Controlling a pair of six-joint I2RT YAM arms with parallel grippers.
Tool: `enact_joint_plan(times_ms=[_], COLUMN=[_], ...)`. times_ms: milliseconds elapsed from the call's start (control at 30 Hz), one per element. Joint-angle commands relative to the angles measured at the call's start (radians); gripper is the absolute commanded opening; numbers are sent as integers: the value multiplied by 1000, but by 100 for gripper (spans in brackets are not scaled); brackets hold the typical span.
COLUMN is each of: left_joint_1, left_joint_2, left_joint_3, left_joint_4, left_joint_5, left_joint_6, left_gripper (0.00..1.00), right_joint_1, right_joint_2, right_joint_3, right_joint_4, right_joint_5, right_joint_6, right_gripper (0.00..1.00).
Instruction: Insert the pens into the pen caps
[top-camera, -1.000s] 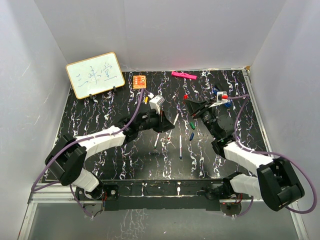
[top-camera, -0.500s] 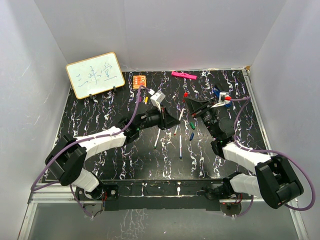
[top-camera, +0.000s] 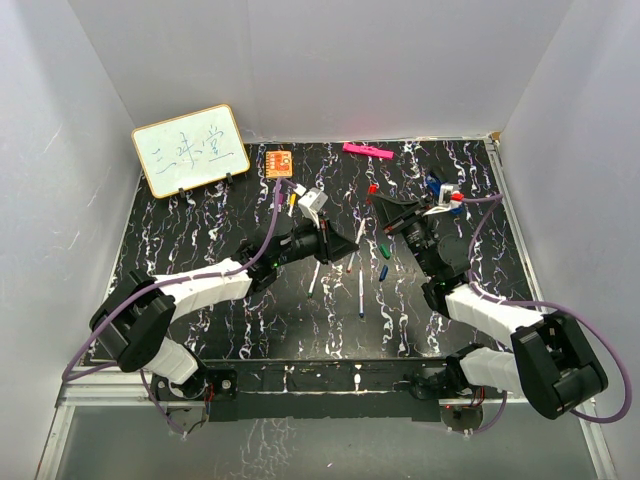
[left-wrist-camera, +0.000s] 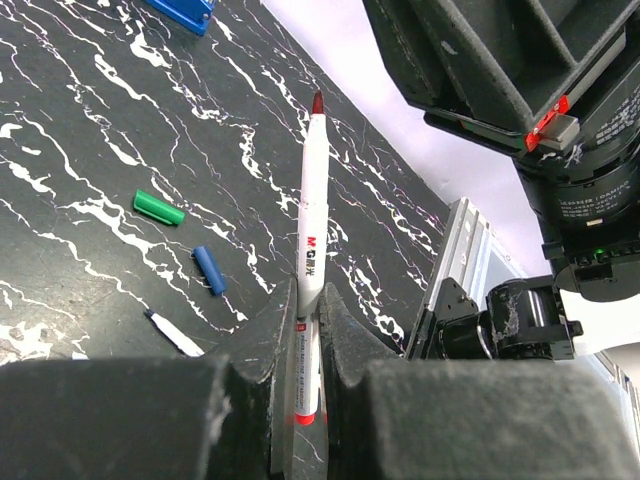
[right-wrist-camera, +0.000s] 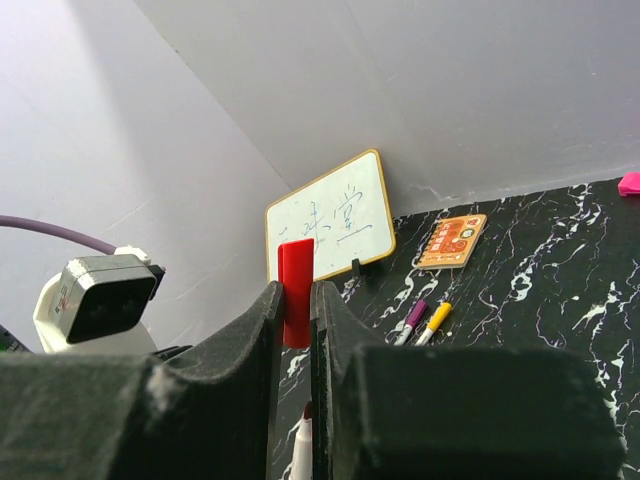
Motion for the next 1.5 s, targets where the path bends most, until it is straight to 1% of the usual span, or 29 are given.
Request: enact_joint_plan(times_ms=[0, 233, 1467], left_joint_1=[-10, -18, -31], left_joint_2=[-49, -35, -1], left_joint_3=[-5, 1, 35], left_joint_4=[78, 109, 107], left_joint_5=[-30, -35, -90], left_joint_6=[28, 42, 63], left_gripper=[0, 0, 0], right_joint_1=[5, 6, 20], right_joint_2=[-31, -26, -34], right_joint_3=[-11, -11, -33], right_joint_4=[36, 35, 35], right_joint_5=[10, 5, -19], right_joint_6=[-8, -4, 9], right_gripper=[0, 0, 0])
